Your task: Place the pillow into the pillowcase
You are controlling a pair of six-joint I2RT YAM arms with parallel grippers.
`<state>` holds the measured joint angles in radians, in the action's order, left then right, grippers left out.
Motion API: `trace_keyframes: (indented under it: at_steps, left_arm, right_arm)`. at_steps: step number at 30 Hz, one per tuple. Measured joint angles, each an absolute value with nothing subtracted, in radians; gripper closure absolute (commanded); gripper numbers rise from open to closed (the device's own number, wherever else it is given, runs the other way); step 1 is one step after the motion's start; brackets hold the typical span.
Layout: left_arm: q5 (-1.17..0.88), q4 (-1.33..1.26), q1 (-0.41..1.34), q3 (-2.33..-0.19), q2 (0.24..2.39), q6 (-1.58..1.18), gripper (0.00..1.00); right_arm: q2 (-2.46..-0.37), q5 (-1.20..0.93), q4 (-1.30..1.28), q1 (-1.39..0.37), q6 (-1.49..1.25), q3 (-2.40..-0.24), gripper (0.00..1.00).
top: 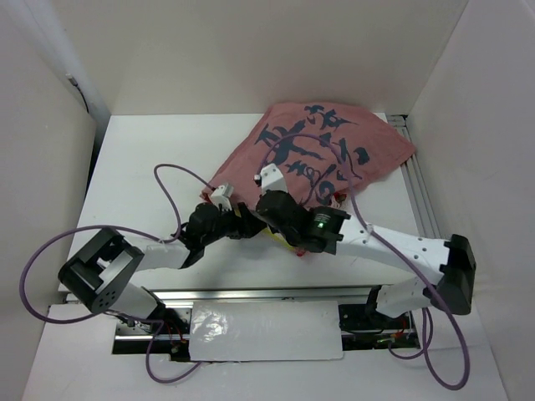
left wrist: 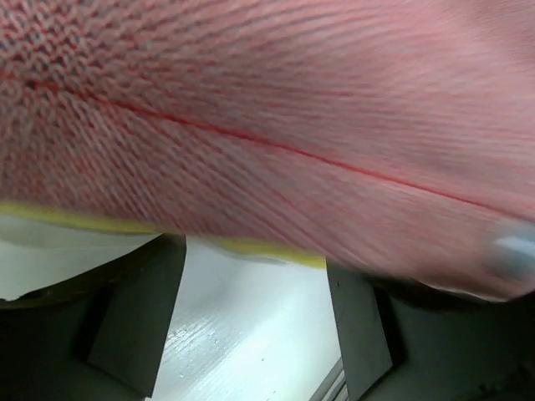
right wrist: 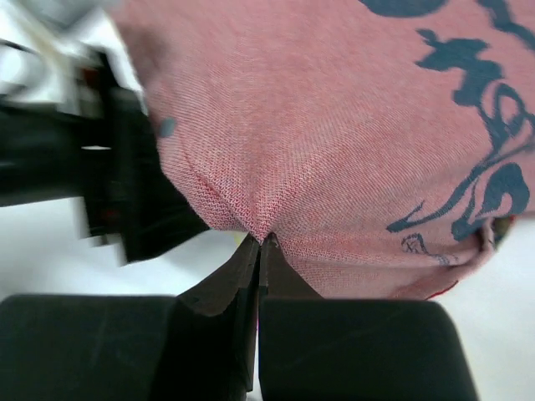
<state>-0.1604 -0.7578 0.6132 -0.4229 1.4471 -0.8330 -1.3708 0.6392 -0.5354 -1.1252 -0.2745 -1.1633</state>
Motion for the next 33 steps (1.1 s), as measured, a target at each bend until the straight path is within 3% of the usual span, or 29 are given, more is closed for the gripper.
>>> trace_keyframes:
  at_steps: [5, 9, 10, 19, 25, 33]
  left_arm:
    - [-0.173, -0.783, 0.625, -0.459, 1.520, -0.816, 0.45]
    - [-0.183, -0.871, 0.627, -0.482, 1.592, -0.846, 0.81]
    - [-0.181, -0.908, 0.628, -0.480, 1.602, -0.855, 1.00]
    - [-0.155, -1.122, 0.669, -0.483, 1.557, -0.861, 1.00]
    - [0.020, -1.190, 0.744, -0.501, 1.455, -0.763, 1.00]
    - [0.253, -1.216, 0.772, -0.837, 1.795, -0.780, 1.00]
  right_arm:
    - [-1.279, 0.520, -0.537, -1.124, -0.290, -1.199, 1.00]
    - [-1.262, 0.435, -0.553, -1.123, -0.291, -1.239, 1.00]
    - [-1.262, 0.419, -0.558, -1.123, -0.291, -1.253, 1.00]
    - [-1.238, 0.311, -0.567, -1.123, -0.280, -1.372, 1.00]
    - [-1.239, 0.226, -0.570, -1.123, -0.283, -1.406, 1.00]
    - [-1.295, 0.181, -0.616, -1.121, -0.272, -1.511, 1.00]
